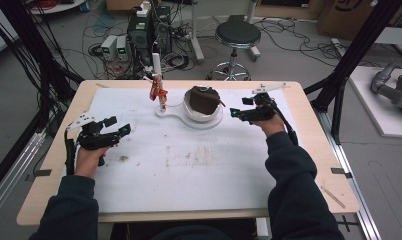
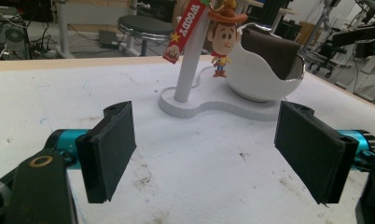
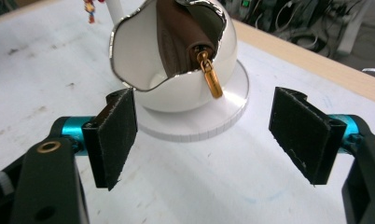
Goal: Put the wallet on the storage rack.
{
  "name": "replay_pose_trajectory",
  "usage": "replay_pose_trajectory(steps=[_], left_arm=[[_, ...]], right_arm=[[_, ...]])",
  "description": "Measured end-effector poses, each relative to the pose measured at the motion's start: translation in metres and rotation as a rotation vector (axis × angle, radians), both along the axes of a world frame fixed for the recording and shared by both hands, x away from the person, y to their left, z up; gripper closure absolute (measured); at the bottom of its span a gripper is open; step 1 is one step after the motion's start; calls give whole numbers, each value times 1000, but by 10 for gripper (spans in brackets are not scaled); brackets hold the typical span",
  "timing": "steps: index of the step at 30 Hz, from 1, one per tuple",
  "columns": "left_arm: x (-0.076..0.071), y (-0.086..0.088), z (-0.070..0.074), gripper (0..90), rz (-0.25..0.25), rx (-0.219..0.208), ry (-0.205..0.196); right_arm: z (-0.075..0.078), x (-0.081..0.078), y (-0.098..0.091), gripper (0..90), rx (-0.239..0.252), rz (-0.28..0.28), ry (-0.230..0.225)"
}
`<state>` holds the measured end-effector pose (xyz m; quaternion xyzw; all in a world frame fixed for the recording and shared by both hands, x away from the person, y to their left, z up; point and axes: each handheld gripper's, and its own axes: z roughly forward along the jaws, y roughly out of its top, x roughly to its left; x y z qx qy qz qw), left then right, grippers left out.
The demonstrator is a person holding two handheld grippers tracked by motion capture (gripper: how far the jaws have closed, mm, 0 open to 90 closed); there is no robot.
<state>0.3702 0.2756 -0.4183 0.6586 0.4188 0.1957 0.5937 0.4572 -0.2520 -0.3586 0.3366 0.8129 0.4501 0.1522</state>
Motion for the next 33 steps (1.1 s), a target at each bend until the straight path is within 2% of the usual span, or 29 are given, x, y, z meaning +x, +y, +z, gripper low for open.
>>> replay_pose_trajectory(steps=[5, 8, 12, 17, 21, 23, 33], left_arm=[[-1, -3, 1, 203, -7, 14, -7], [0, -3, 0, 203, -11, 16, -3], [0, -4, -1, 203, -20, 20, 8], [-1, -5, 0, 203, -21, 6, 11], [-2, -5, 1, 203, -19, 6, -4], [-2, -5, 1, 203, -15, 9, -8], [0, -9, -1, 207, -16, 37, 0]], right_arm=[[-8, -31, -24, 213, 53, -59, -42], [-13, -48, -35, 212, 41, -104, -68], [-19, -70, -47, 212, -3, -194, -109], [-37, -96, -57, 211, -10, -226, -120], [-45, -103, -61, 211, -11, -217, -96], [-45, -105, -61, 211, -9, -227, -103], [-52, -102, -66, 211, -5, -242, -77]])
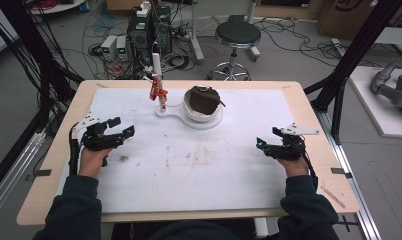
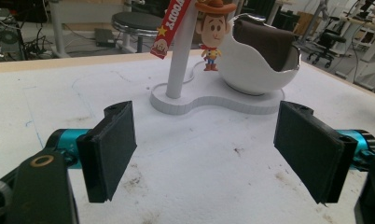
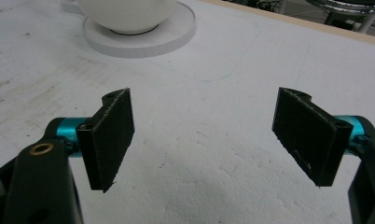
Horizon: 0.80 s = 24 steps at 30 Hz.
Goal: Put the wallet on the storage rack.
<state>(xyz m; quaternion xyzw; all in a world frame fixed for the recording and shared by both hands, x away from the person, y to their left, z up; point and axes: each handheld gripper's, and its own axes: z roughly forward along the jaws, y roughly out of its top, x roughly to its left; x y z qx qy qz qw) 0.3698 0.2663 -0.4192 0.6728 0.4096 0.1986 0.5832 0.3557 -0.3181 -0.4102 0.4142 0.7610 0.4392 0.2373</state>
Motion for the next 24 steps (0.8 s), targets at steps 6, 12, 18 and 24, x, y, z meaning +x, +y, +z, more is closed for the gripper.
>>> replay_pose_trajectory(steps=[6, 12, 18, 24], left_arm=[[-3, 2, 1, 207, 8, -12, -3], [-3, 3, 1, 208, 11, -17, -7], [-4, 3, 2, 208, 9, -19, -16], [-5, 3, 2, 207, 10, -21, -16]], right_arm=[[1, -1, -1, 211, -4, -5, -4], [1, -2, 1, 212, -14, -2, -3], [1, -2, 1, 211, -18, -6, -3], [1, -1, 1, 211, -21, -7, -2]])
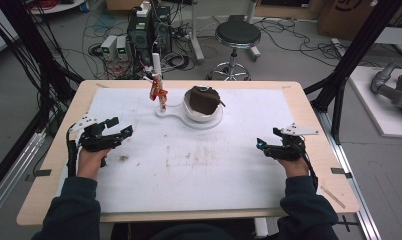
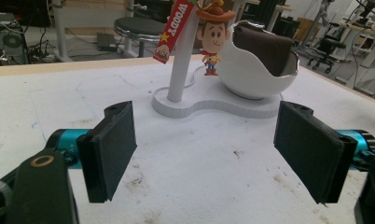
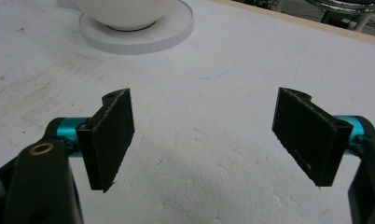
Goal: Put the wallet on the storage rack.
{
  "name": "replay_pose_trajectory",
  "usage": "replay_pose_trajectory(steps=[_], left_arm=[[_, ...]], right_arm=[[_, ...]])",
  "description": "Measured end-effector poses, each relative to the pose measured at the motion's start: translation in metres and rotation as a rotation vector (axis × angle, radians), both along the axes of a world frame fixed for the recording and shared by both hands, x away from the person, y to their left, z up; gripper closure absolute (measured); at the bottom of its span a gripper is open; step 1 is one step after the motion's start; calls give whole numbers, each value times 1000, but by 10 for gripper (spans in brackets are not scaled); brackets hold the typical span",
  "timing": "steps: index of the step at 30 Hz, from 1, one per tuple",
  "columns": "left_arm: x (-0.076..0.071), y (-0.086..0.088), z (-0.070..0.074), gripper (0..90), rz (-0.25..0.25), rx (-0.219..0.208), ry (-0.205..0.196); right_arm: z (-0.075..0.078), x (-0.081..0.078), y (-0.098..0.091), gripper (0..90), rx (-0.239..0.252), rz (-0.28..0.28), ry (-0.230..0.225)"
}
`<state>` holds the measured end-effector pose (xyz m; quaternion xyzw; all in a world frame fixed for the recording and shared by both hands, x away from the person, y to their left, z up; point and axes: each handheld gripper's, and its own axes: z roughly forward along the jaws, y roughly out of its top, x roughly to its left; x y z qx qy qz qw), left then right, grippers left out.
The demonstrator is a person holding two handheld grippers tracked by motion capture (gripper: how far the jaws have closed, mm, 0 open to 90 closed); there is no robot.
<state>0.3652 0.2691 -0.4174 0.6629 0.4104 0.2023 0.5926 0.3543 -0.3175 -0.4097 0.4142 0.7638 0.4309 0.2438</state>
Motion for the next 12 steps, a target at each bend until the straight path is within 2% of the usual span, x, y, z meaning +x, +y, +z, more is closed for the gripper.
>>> replay_pose_trajectory(steps=[12], left_arm=[[1, 1, -1, 209, 0, -5, 0]], right_arm=[[-1, 1, 0, 212, -2, 6, 4]])
